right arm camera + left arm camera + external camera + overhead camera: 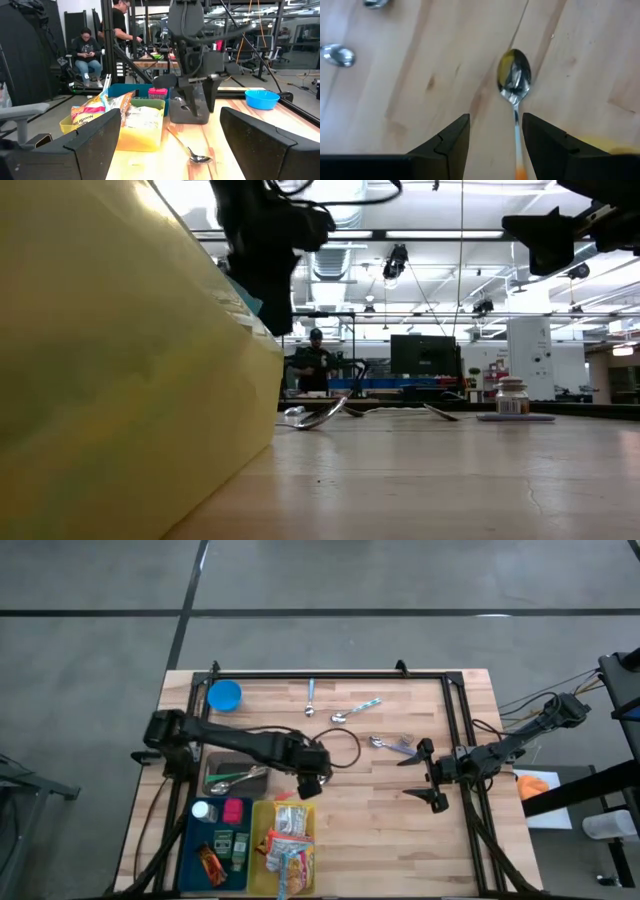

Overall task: Pick & Place Food Item
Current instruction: Put the orange spoon into the gray bin

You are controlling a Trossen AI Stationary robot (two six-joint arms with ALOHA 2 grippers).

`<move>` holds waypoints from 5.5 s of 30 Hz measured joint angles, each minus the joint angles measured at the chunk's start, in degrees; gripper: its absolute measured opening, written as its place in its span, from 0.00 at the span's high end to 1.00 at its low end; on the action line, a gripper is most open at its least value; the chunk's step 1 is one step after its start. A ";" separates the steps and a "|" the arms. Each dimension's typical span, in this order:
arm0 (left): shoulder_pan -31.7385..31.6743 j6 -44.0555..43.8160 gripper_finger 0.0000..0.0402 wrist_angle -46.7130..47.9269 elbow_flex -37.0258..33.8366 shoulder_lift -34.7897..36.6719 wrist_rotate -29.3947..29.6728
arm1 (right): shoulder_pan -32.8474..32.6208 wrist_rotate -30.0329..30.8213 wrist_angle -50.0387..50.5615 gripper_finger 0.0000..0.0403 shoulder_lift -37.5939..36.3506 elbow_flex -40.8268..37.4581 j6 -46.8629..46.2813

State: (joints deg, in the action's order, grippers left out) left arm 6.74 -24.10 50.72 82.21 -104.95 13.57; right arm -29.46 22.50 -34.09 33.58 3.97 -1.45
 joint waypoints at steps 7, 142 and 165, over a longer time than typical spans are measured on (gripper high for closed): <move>0.03 -0.13 0.55 -1.76 1.12 -5.77 -2.69 | 0.00 0.00 0.97 0.16 0.00 0.00 0.01; -5.88 1.55 0.99 11.34 -3.03 11.08 2.15 | 0.00 0.00 0.88 0.16 -0.02 0.00 0.00; -5.87 5.19 0.99 7.02 -0.06 10.08 2.77 | 0.01 0.00 0.88 0.16 -0.02 0.00 0.00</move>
State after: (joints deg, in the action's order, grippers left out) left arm 0.86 -18.91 57.74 82.15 -94.87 16.34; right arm -29.45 22.50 -33.21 33.56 3.97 -1.45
